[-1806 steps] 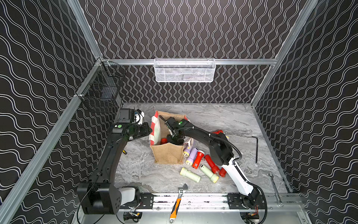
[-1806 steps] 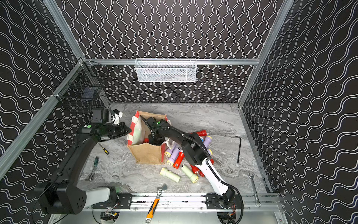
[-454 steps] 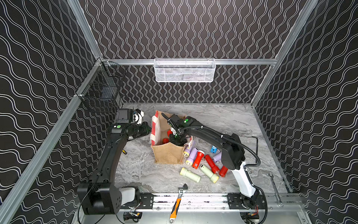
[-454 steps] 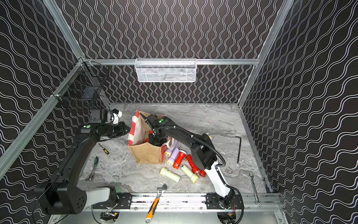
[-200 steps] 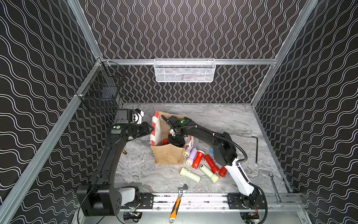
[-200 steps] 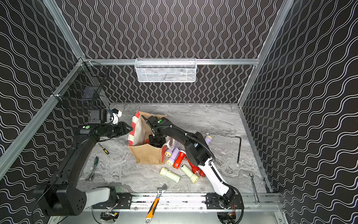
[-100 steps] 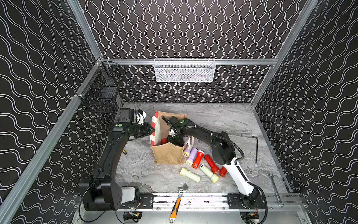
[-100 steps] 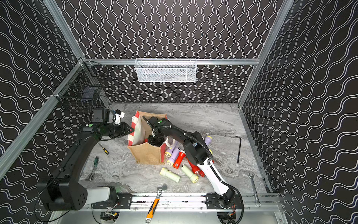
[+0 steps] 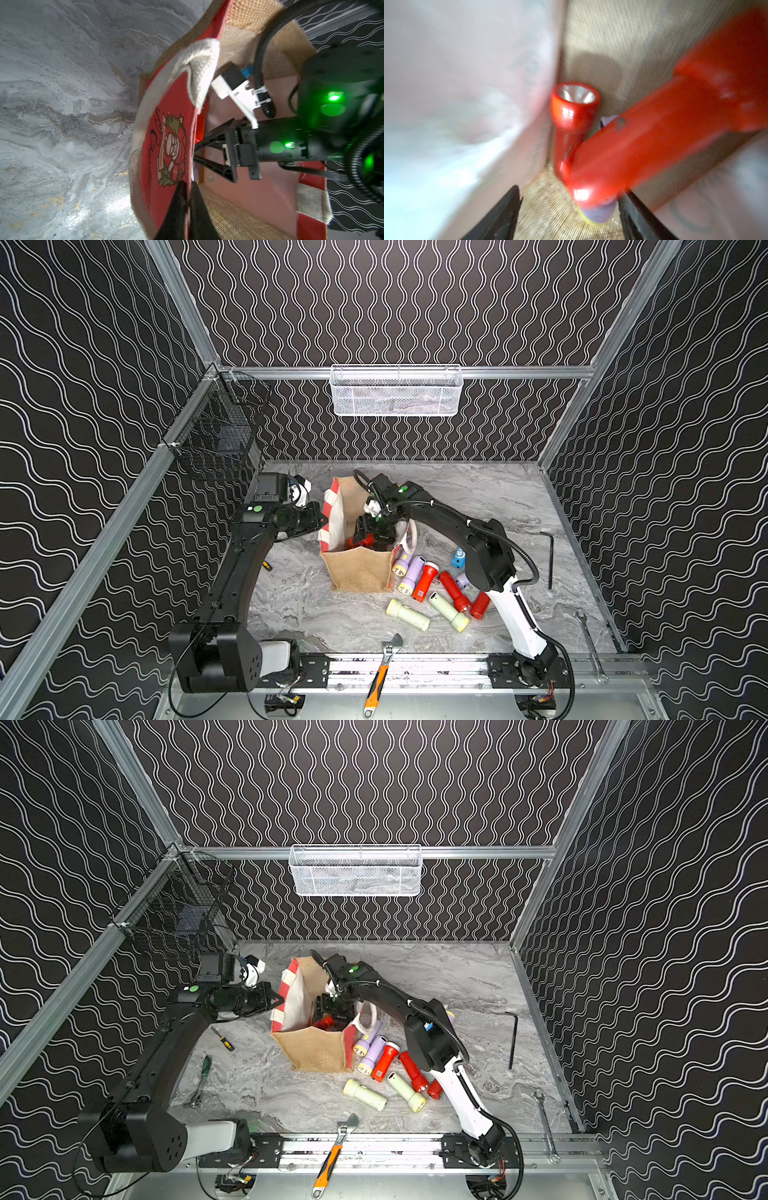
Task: Put the flashlights into the tote bags
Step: Place the flashlight in the canvas bag, then move the canvas bag to the center of the board, then pick up the flashlight from the center of the board.
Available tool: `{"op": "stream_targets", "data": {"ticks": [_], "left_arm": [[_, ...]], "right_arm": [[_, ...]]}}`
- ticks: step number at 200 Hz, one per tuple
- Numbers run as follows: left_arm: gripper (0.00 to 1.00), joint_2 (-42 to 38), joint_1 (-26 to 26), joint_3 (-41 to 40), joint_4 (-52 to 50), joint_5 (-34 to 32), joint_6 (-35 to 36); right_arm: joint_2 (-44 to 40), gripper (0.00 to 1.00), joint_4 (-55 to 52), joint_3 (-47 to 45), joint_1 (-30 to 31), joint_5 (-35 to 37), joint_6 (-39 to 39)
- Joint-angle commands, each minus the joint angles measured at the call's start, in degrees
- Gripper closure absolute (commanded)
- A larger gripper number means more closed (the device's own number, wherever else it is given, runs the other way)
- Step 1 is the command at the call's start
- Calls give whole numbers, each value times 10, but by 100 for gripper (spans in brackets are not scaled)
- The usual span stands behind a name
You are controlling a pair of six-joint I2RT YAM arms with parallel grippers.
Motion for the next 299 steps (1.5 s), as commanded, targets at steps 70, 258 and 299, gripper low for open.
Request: {"op": "stream_targets", "data": {"ticks": [70,258,299], "left_arm": [[98,2,36,-2,12,-31,-12],[98,14,41,20,-13,-87,7],[97,15,43,19,-13,-80,9]], "right_arm": [[-178,21,92,-59,-45,-39,-18],[-432,26,59,-521,-188,303,52],[-413,29,59,-533,-200,312,67]]}}
